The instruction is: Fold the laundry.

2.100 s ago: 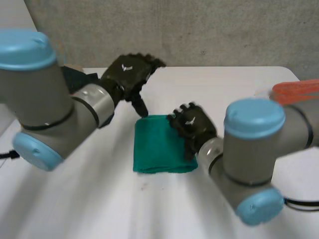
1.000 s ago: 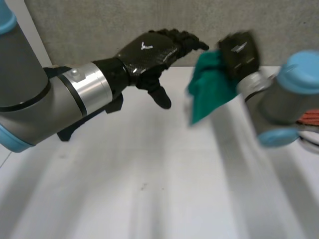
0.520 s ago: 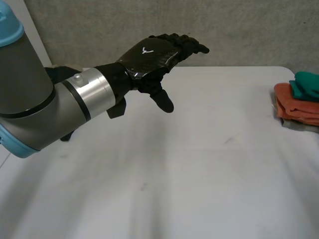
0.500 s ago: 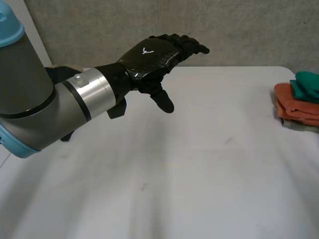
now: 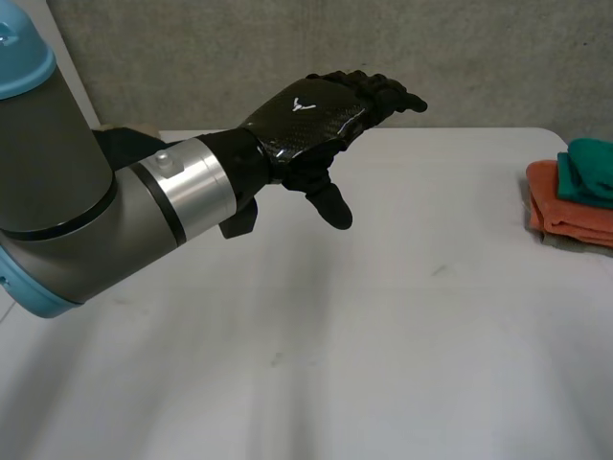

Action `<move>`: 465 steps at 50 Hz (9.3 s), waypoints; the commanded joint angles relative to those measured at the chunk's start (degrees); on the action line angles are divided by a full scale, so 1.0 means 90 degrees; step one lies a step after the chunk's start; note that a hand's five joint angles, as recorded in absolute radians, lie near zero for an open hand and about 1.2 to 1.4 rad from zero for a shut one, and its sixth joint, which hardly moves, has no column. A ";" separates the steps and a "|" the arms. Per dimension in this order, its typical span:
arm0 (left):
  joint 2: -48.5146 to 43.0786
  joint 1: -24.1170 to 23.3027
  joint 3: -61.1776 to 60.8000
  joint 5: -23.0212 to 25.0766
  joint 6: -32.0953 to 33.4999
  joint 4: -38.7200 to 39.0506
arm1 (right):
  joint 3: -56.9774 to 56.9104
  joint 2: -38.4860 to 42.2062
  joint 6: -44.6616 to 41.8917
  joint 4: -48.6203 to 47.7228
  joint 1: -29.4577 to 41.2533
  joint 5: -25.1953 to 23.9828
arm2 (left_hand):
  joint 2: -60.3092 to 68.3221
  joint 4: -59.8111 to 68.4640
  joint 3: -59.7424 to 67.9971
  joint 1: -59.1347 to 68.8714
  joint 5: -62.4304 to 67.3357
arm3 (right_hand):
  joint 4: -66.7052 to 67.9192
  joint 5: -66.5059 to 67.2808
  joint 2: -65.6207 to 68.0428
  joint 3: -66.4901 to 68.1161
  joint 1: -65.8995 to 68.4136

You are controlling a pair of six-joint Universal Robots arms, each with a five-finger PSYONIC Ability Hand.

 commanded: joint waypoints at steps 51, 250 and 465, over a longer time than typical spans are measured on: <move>-0.4681 0.3627 0.3064 -0.2557 0.3312 0.2185 | 0.3814 -0.0675 -0.0805 -0.1913 0.5119 0.0201 | 0.7609 0.7624 0.7574 0.7691 0.7505 | -0.0194 -0.0273 -0.3482 -0.0200 -0.0359; -0.0860 0.1292 -0.3880 -0.3329 0.2325 0.1951 | 0.3228 0.0203 -0.1977 -0.0203 0.4748 -0.0288 | 0.3481 0.3496 0.3446 0.3563 0.3377 | 0.2470 0.2390 -0.0819 0.2463 0.2304; -0.0109 0.0423 -0.1868 -0.3124 0.0656 0.2498 | 0.1851 0.0808 -0.3657 -0.1366 0.6797 -0.0070 | -0.0169 -0.0154 -0.0204 -0.0087 -0.0273 | 0.7584 0.7505 0.4295 0.7578 0.7419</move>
